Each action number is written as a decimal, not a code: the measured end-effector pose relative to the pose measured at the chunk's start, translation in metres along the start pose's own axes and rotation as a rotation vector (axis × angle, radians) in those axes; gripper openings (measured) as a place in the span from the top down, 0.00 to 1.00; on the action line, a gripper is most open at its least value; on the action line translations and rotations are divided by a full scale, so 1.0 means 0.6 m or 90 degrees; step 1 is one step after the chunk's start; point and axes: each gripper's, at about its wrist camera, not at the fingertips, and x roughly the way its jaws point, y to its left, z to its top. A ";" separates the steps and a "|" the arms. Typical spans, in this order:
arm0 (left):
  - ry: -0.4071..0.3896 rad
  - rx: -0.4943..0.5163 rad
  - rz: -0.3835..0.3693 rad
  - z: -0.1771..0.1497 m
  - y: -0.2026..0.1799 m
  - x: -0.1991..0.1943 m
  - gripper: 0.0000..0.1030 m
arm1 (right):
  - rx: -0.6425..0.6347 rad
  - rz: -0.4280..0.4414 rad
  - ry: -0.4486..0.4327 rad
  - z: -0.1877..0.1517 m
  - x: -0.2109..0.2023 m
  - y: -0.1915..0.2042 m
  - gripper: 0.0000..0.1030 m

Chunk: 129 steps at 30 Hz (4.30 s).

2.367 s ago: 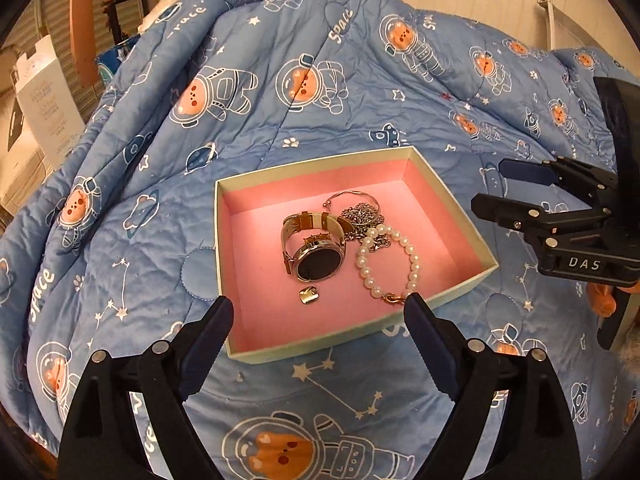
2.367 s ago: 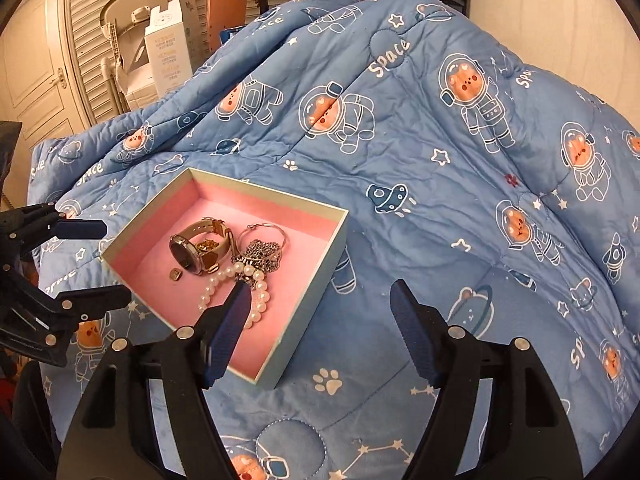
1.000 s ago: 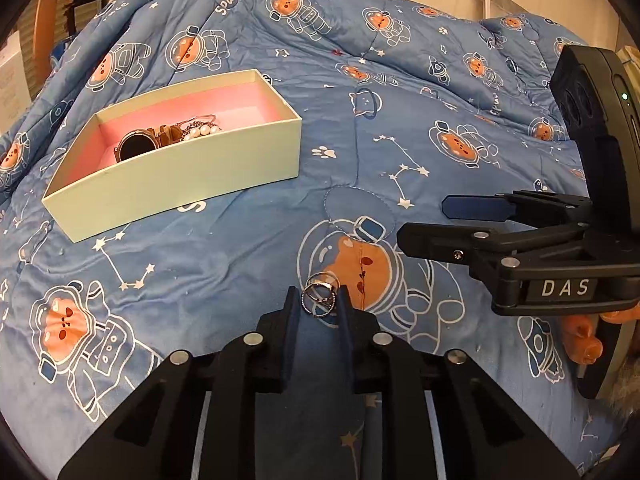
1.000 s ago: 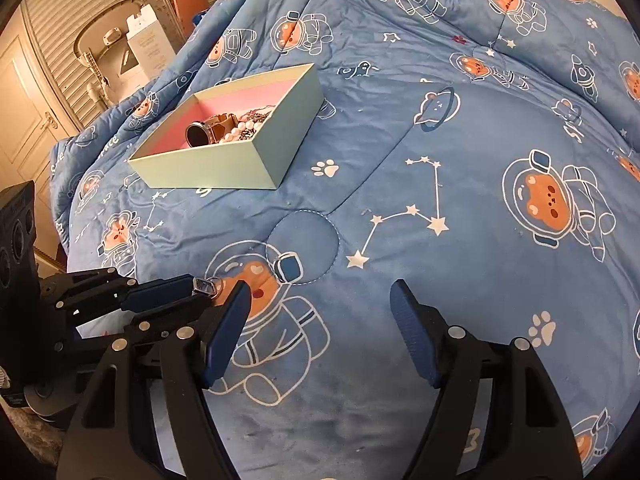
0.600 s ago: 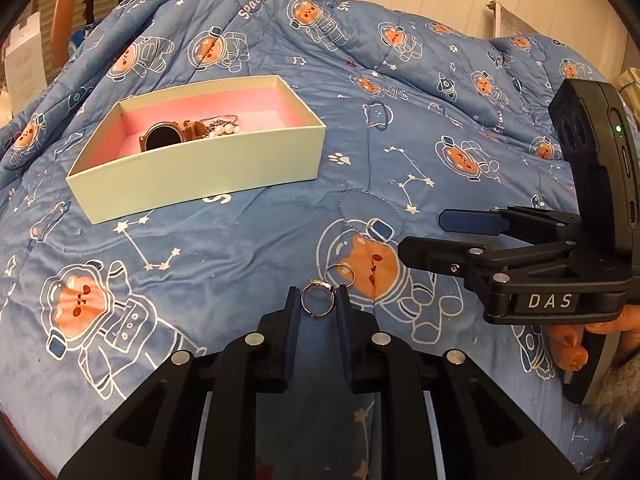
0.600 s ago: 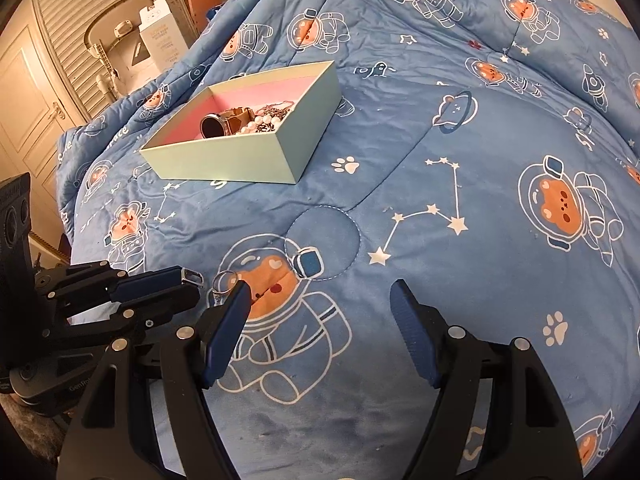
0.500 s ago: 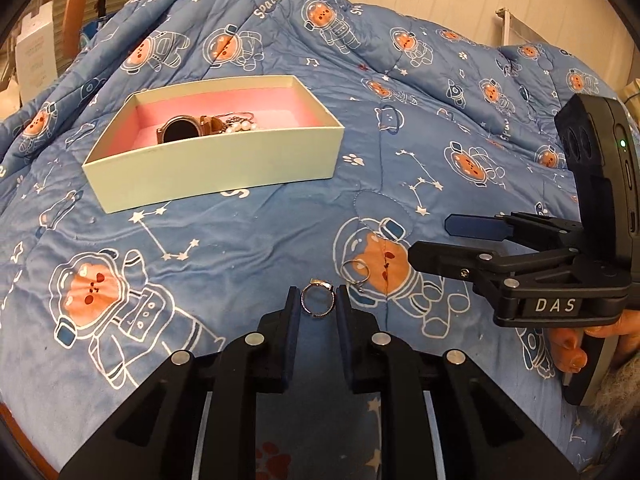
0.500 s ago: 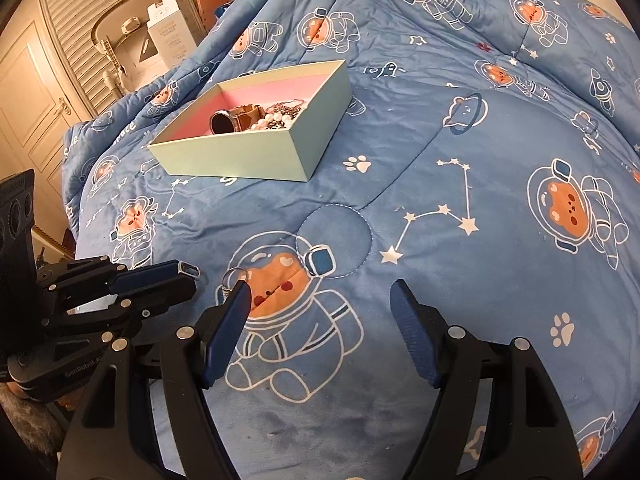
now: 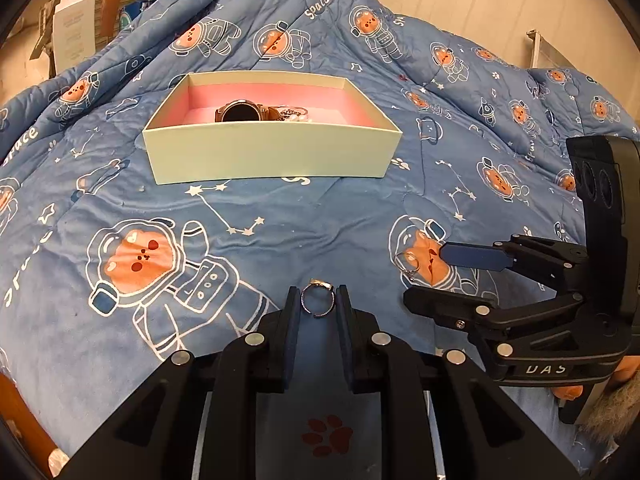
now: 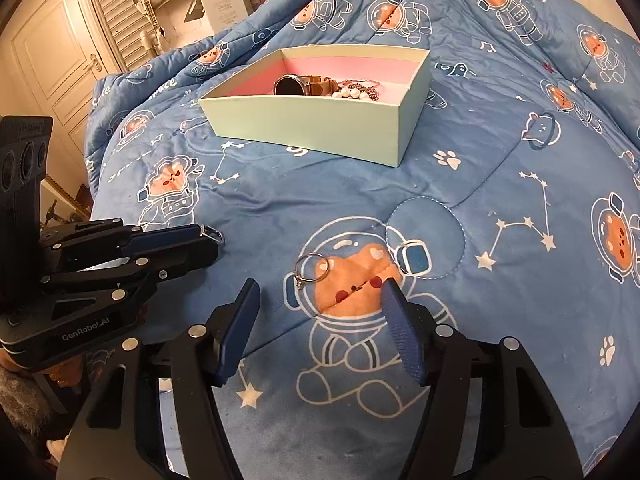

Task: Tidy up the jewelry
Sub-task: 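Carry the silver ring with the left gripper over the box, then lower the silver ring into the box and open the left gripper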

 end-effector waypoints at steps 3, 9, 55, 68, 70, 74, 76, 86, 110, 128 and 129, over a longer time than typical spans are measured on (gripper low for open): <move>0.001 0.001 0.002 -0.002 0.000 0.001 0.83 | -0.001 -0.010 0.001 0.004 0.006 0.002 0.54; 0.002 -0.004 0.000 -0.005 0.003 0.005 0.83 | -0.009 -0.031 0.000 0.009 0.010 0.003 0.68; -0.047 0.034 -0.025 0.100 0.027 -0.054 0.83 | -0.065 0.095 -0.031 0.127 -0.051 0.027 0.80; -0.045 0.033 -0.016 0.163 0.064 -0.038 0.83 | -0.118 0.067 -0.032 0.195 -0.036 0.023 0.80; -0.040 0.032 -0.012 0.173 0.073 -0.031 0.83 | -0.121 0.065 -0.030 0.206 -0.031 0.019 0.80; -0.022 0.022 0.000 0.194 0.098 -0.014 0.83 | -0.125 0.051 -0.023 0.226 -0.018 0.010 0.80; -0.014 0.023 0.006 0.202 0.106 -0.006 0.83 | -0.131 0.040 -0.017 0.236 -0.009 0.006 0.80; 0.052 0.027 0.015 0.235 0.128 0.044 0.83 | -0.129 0.028 0.036 0.272 0.042 -0.013 0.80; 0.240 0.131 0.079 0.276 0.116 0.133 0.83 | -0.086 0.077 0.192 0.312 0.145 -0.033 0.80; 0.296 0.182 0.133 0.281 0.114 0.181 0.83 | -0.137 0.039 0.230 0.317 0.178 -0.020 0.80; 0.296 0.179 0.131 0.284 0.113 0.185 0.83 | -0.139 0.037 0.230 0.317 0.179 -0.019 0.80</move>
